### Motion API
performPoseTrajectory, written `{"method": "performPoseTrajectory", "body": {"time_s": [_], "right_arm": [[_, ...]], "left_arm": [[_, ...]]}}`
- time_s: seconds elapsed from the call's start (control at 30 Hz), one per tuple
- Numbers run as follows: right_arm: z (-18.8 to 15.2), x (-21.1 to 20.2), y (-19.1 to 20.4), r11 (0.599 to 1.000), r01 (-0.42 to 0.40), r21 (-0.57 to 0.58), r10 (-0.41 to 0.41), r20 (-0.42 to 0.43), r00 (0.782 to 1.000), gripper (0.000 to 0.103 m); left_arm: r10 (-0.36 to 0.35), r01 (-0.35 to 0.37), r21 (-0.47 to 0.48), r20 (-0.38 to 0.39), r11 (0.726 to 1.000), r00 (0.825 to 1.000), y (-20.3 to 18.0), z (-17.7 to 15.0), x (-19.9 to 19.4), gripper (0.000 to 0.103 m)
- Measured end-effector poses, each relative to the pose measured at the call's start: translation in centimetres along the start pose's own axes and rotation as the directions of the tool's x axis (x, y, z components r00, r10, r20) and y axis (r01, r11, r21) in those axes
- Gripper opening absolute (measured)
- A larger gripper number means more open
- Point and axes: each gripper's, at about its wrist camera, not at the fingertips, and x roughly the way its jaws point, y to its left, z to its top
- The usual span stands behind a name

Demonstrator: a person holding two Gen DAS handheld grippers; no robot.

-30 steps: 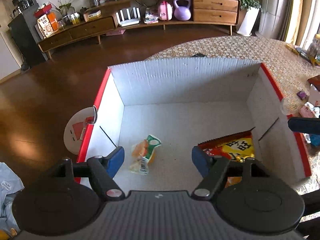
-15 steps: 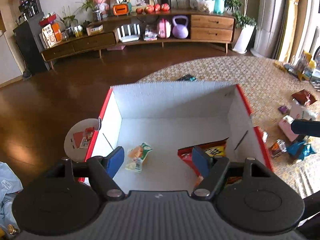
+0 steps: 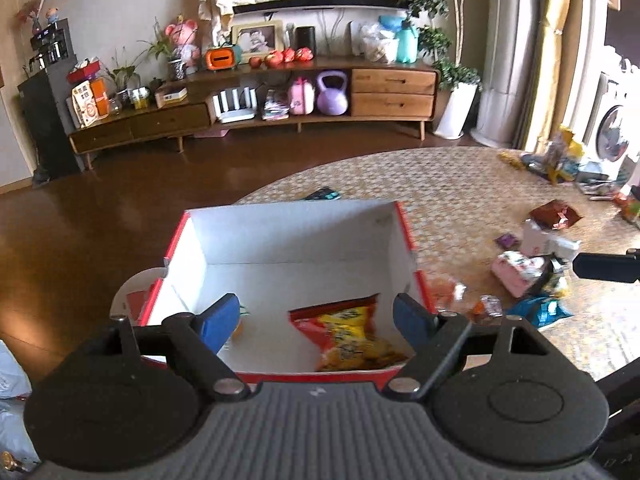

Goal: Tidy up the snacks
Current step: 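Withdraw both tools from the box back toward the snack pile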

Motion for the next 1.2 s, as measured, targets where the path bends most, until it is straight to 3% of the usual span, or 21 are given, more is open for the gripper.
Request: {"method": "performPoseTrajectory", "body": {"time_s": [0.3, 0.4, 0.63, 0.93, 1.2], "right_arm": [[-2.8, -4.6, -4.7, 0.998, 0.024, 0.064, -0.027, 0.037, 0.999, 0.103], [-3.7, -5.9, -6.3, 0.996, 0.035, 0.085, -0.039, 0.047, 0.998, 0.103], [-7.0, -7.8, -11.1, 0.985, 0.114, 0.130, -0.119, 0.037, 0.992, 0.103], [-10.4, -8.0, -15.5, 0.975, 0.138, 0.175, -0.141, 0.004, 0.990, 0.102], [-11.8, -5.5, -15.9, 0.985, 0.107, 0.138, -0.105, -0.022, 0.994, 0.101]], "left_arm": [[-0.113, 0.112, 0.018, 0.058, 0.993, 0.992, -5.4, -0.7, -2.5, 0.092], [-0.163, 0.162, 0.019, 0.062, 0.987, 0.985, -7.3, -1.1, -2.6, 0.103], [-0.240, 0.237, 0.053, 0.066, 0.970, 0.968, -12.0, -2.6, -1.4, 0.103], [-0.214, 0.211, 0.063, 0.057, 0.975, 0.975, -16.5, -4.7, 2.3, 0.103], [-0.160, 0.159, 0.032, 0.033, 0.987, 0.987, -17.7, -5.5, 7.1, 0.103]]}}
